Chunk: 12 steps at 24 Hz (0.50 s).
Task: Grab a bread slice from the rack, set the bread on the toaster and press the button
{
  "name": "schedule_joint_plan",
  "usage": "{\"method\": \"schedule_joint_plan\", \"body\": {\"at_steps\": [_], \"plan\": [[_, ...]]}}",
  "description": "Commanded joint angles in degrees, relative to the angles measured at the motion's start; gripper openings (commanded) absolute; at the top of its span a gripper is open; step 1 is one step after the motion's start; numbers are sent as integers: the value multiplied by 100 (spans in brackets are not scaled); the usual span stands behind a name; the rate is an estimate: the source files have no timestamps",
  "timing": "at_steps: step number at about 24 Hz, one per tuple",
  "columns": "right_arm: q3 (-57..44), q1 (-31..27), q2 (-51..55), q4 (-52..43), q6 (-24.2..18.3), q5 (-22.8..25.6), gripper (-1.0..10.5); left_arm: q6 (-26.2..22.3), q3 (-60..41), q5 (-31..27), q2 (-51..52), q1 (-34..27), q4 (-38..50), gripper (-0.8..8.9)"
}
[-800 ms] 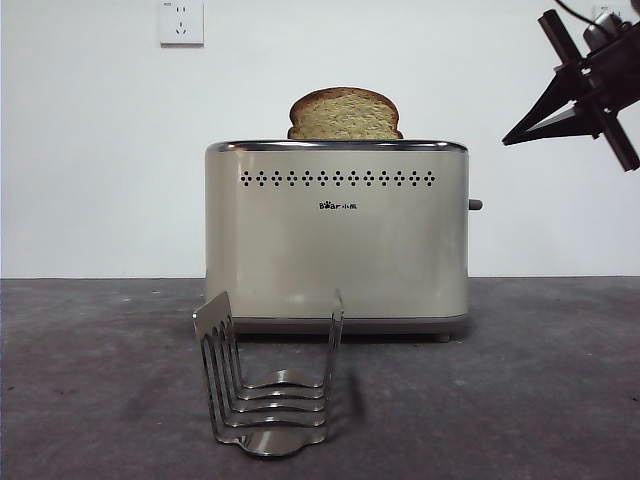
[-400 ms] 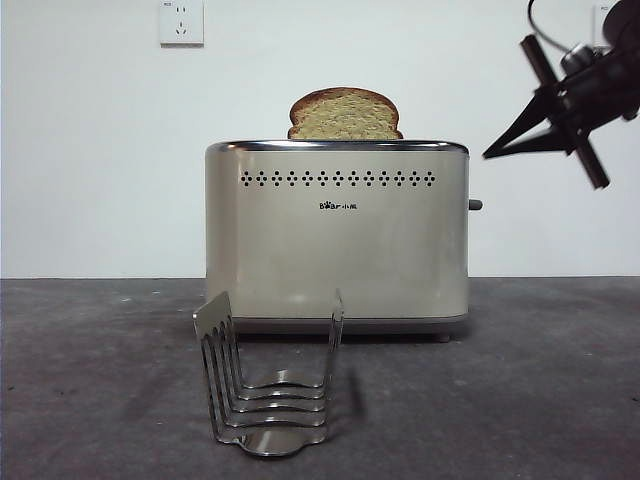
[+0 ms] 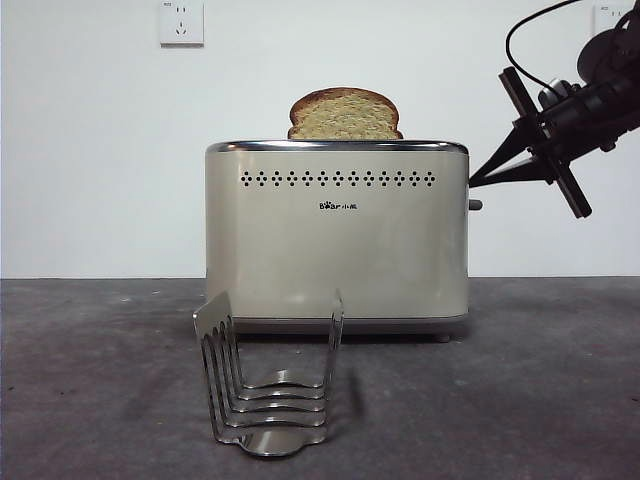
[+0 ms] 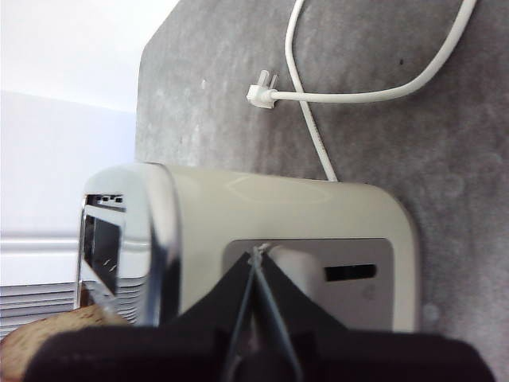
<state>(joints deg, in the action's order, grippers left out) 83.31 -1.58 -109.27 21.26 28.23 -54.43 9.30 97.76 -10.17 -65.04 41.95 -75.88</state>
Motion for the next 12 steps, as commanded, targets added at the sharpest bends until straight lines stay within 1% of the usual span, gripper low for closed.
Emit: {"method": "schedule_joint_plan", "body": {"at_steps": [1,3,7,10,12], "plan": [[11,13,-201,17,-35,-2,-7,103,-44,-35,35,-2,4,-6],[11,33,-251,116,-68,-7,-7,103,-44,-35,48,-2,7,-6],[11,59,-304,341,-306,68,-7,103,-44,-37,42,-2,7,-6],[11,87,-310,531,-503,258,-7,101,-44,-37,22,-2,7,-6],[9,87,-310,675,-629,496,-7,101,-44,-37,20,-2,7,-6]]}}
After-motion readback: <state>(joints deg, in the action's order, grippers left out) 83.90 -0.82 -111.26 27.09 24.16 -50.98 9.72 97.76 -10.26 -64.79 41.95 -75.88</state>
